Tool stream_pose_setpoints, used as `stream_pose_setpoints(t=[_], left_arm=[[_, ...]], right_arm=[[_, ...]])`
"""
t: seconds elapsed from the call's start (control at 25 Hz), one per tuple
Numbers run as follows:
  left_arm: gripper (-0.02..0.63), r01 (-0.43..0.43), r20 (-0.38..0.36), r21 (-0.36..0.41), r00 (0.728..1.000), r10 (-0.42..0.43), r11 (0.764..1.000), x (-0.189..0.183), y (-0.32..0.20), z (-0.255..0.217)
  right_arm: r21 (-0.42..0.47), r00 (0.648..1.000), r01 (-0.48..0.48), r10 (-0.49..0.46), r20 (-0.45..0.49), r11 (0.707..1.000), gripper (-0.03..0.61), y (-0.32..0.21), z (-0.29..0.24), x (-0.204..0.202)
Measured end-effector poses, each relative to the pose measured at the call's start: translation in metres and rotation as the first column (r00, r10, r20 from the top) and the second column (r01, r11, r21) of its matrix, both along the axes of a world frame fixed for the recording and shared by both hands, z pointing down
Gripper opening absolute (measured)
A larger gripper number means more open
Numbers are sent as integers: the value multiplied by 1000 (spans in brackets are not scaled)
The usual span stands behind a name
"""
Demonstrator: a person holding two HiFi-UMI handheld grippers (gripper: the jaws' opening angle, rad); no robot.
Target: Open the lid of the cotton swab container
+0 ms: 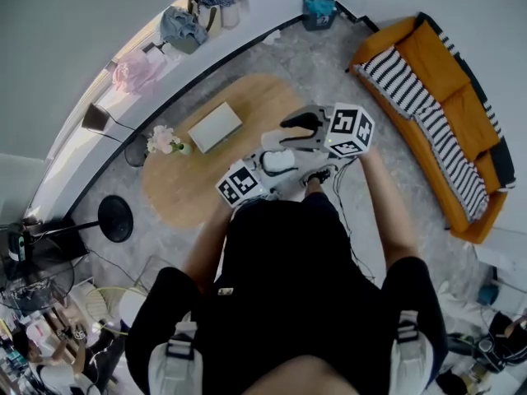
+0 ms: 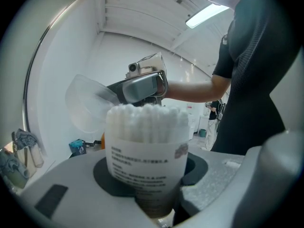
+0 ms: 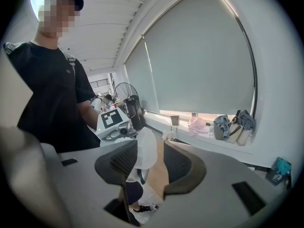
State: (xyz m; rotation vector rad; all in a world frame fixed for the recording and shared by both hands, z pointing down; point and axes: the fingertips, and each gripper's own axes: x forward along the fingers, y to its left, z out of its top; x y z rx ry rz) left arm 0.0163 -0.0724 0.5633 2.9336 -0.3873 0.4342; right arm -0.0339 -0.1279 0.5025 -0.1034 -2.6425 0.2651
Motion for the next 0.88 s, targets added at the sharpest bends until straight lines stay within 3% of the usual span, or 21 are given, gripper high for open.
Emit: stream_pose_setpoints(t=[0.2, 0.4, 0.48, 0.68, 0.88], left_arm=[[189, 26, 1, 4, 1000, -26, 1000, -9, -3, 1], [189, 47, -5, 6, 999, -47, 999, -18, -5, -2], [189, 52, -13, 9, 999, -52, 999, -19, -6, -5], [189, 71, -17, 12, 997, -71, 997, -24, -8, -8], [189, 83, -16, 12, 996, -83, 997, -26, -9, -10]], right_arm=[[38, 995, -66, 63, 79, 997, 135, -2, -5, 2], [82, 978, -170, 158, 134, 982, 20, 0, -6, 12], [97, 971, -200, 184, 155, 975, 1, 1, -3, 18], [97, 945, -294, 274, 178, 951, -5, 4, 9, 32], [91, 940, -308, 288, 185, 947, -5, 12, 18, 40]])
